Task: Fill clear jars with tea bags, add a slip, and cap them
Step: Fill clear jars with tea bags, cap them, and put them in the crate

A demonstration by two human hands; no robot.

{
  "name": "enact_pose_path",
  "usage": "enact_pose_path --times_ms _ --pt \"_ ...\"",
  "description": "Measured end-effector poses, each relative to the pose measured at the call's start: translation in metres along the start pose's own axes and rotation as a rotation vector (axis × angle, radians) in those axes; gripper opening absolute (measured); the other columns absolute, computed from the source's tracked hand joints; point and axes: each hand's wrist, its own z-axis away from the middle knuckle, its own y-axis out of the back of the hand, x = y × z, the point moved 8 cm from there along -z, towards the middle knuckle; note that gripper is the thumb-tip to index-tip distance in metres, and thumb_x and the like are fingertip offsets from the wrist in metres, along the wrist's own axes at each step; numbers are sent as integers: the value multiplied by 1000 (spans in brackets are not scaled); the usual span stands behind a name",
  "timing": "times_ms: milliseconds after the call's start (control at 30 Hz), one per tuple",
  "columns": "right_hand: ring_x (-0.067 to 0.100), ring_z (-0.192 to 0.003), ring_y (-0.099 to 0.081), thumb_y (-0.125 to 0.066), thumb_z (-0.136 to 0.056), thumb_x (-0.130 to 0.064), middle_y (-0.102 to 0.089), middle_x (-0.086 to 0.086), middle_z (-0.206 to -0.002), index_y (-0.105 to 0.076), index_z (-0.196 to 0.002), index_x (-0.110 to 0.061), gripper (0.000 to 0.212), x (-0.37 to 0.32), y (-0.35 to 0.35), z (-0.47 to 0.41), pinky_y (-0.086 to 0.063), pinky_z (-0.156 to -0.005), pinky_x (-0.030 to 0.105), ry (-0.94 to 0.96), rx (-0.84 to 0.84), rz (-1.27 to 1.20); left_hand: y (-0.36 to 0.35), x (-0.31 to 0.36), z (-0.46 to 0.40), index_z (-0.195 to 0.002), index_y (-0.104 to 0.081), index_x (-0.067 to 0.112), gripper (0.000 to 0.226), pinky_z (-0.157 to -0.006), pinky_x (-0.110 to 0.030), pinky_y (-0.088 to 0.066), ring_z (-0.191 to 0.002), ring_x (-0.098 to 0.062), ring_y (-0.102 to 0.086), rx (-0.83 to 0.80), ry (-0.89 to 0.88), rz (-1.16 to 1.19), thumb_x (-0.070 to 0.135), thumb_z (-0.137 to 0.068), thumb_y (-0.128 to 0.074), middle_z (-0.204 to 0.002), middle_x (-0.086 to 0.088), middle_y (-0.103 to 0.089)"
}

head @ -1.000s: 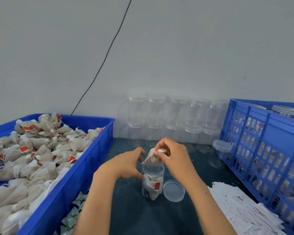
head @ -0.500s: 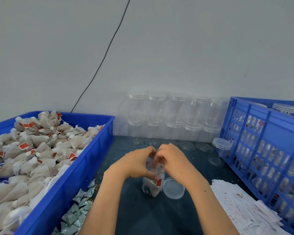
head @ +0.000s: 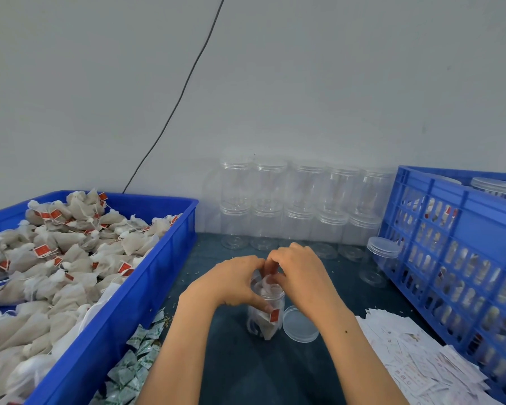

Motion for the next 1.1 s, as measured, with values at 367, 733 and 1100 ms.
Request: enact_pose_path --times_ms 367,733,1100 --pt "6 -70 -28 -44 -92 -9 -60 1 -97 -71 -109 -20 34 5 -22 11 -21 -91 33 -25 -310 94 1 2 -3 -109 -49 37 61 -84 -30 -47 -93 -6 -55 32 -30 -19 46 -62 -85 -109 20 -55" --pt "15 -109 -51 -38 -87 6 -69 -6 -114 -72 -109 -27 52 11 15 5 -33 -104 35 -77 -127 -70 0 0 3 -118 -31 32 77 -93 -39 -48 -103 -13 -56 16 7 95 40 -64 -86 -127 13 -51" --pt "19 -87 -64 -42 -86 1 -68 3 -110 -72 -107 -21 43 11 -23 13 -50 -72 30 -142 -389 -55 -16 -4 30 -112 -26 40 74 -78 -31 -48 -88 -14 -61 183 94 301 53 -55 -71 -106 16 -56"
